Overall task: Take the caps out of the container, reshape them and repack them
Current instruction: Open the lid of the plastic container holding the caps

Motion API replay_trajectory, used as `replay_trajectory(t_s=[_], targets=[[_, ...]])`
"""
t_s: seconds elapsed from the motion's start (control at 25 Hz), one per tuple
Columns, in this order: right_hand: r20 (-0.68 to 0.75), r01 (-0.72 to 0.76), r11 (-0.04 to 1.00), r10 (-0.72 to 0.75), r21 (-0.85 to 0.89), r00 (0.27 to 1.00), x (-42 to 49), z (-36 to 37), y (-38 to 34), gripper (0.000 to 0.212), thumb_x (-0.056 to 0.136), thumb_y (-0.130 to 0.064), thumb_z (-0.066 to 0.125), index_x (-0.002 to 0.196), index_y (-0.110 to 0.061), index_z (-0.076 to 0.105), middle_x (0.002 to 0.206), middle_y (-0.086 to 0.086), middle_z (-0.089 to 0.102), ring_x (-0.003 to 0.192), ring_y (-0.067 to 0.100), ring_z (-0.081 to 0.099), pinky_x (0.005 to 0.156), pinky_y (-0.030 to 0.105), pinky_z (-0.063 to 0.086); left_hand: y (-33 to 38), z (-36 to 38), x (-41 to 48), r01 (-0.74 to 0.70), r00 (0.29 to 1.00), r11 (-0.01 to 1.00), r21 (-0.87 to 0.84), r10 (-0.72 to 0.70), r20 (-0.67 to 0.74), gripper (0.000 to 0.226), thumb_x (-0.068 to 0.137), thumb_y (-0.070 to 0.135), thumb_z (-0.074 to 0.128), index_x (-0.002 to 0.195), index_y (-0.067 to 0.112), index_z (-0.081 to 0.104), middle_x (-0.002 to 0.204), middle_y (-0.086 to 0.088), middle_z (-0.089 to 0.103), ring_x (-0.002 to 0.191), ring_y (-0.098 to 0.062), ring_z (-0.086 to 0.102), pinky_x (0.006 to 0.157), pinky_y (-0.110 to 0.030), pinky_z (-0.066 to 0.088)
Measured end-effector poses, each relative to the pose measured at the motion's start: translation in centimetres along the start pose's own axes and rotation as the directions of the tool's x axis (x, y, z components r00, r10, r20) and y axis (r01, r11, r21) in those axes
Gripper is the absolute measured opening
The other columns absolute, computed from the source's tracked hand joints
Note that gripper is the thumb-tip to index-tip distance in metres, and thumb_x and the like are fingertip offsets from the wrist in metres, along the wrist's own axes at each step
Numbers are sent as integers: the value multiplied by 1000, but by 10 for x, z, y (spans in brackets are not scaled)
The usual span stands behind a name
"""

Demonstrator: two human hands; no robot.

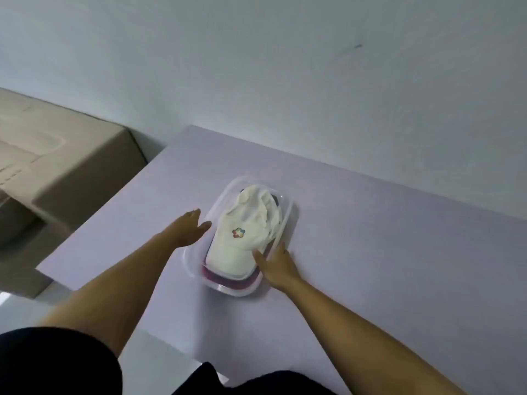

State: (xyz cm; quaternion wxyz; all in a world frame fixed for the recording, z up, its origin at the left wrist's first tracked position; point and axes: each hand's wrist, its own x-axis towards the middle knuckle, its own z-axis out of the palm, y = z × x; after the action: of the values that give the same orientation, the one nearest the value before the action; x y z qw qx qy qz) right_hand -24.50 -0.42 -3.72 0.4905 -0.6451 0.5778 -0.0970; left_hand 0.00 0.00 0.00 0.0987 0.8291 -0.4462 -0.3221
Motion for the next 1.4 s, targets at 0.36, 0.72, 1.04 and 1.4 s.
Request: replay_trajectory(t_s=[0.36, 0.72, 1.04, 1.4], targets=[[-100, -69, 990, 82, 127, 992, -7, 3, 8, 84, 84, -34, 64, 149, -18, 14, 140, 9, 49, 125, 31, 49, 99, 33, 42, -9, 32, -14, 105, 988, 931, -350, -59, 141, 40, 91, 38, 56, 114, 5, 53, 115, -18, 60, 102, -33, 60, 84, -43, 53], [-278, -165, 920, 272, 356, 921, -58, -106, 100, 84, 78, -27, 74, 147, -22, 27, 141, 12, 49, 127, 26, 48, 103, 41, 44, 97, 117, -49, -26, 962, 914, -406, 133, 238, 44, 82, 38, 68, 115, 11, 55, 105, -7, 62, 89, -24, 62, 63, -32, 56], [-327, -233, 882, 380, 409, 865, -108, -138, 156, 80, 81, -20, 72, 147, -22, 27, 145, 14, 43, 129, 29, 46, 104, 37, 39, 130, 174, -87, -70, 936, 938, -338, 179, 303, 49, 81, 40, 69, 119, 13, 54, 110, -4, 63, 96, -23, 63, 83, -39, 57], [-308, -186, 844, 376, 503, 874, -111, -115, 147, 84, 88, -41, 59, 150, -26, 4, 158, -1, 16, 142, 23, 26, 110, 35, 28, 121, 190, -119, 6, 988, 969, -247, 33, 151, 64, 77, 49, 70, 118, 7, 44, 119, -11, 55, 100, -26, 57, 77, -31, 49]])
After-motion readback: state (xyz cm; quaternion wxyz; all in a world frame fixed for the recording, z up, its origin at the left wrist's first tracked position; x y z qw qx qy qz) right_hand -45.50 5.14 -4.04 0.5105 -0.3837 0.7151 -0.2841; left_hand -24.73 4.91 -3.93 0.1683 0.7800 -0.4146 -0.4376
